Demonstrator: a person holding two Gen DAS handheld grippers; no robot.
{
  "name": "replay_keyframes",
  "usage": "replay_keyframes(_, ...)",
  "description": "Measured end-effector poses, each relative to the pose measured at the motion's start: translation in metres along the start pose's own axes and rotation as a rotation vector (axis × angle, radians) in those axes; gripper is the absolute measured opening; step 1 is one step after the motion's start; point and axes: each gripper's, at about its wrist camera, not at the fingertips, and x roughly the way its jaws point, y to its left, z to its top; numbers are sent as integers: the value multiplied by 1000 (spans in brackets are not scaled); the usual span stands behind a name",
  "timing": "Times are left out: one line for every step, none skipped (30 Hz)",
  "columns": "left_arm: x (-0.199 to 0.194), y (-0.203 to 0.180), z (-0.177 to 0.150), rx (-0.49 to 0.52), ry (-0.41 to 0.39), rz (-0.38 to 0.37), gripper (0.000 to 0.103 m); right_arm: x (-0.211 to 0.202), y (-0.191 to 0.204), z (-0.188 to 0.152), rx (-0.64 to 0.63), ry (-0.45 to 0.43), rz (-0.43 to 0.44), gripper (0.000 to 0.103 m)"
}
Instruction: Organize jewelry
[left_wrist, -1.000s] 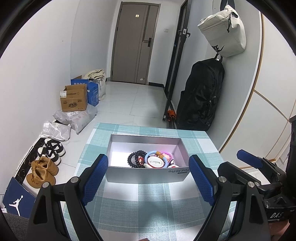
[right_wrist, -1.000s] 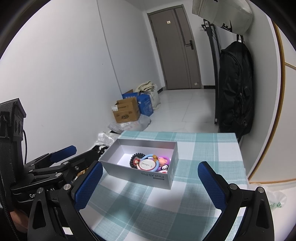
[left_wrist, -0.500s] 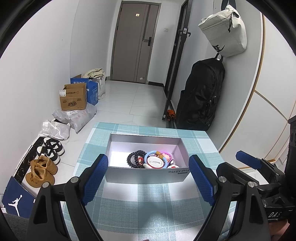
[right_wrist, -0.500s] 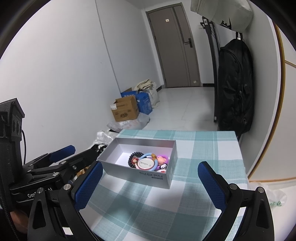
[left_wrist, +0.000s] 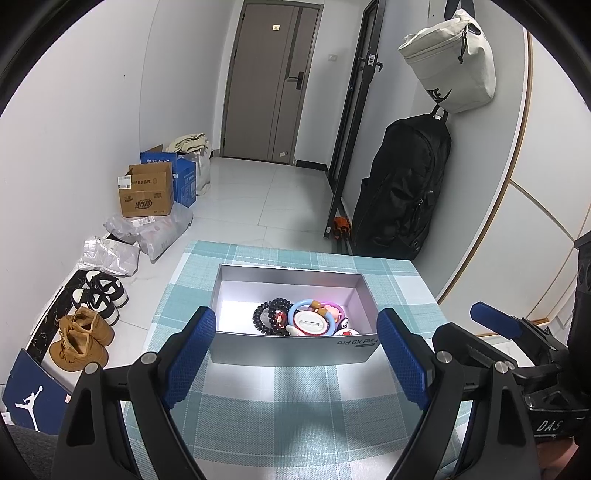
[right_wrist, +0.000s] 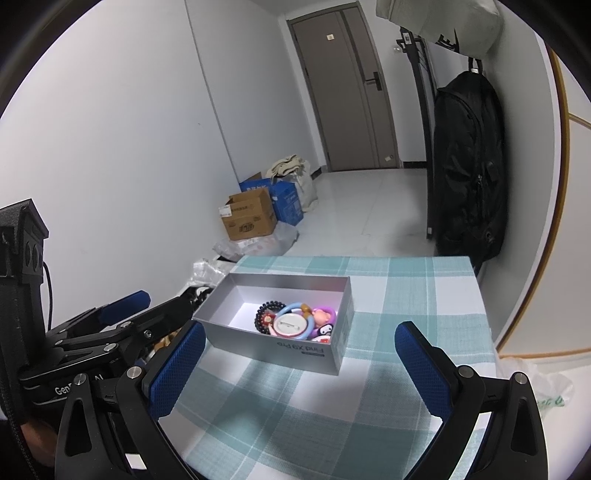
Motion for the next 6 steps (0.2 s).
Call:
replay_keyframes(1, 0, 0, 1, 1, -1, 86, 0, 0, 0, 1, 1, 0, 103)
replay_keyframes(1, 0, -1, 2, 3, 0, 86, 1, 0, 0, 0, 3, -2, 103)
replay_keyframes(2, 0, -1, 6, 4, 4, 86, 1, 0, 0, 0, 3, -2, 103)
replay_keyframes(3, 0, -2, 11, 5, 10, 86, 1, 0, 0, 1, 4, -1, 103)
replay_keyframes(4, 0, -3, 15, 8, 12, 86, 2, 0, 0, 1, 6, -1, 103)
replay_keyframes(5, 0, -3, 15, 12, 13, 86, 3, 0, 0, 2, 8, -2, 103)
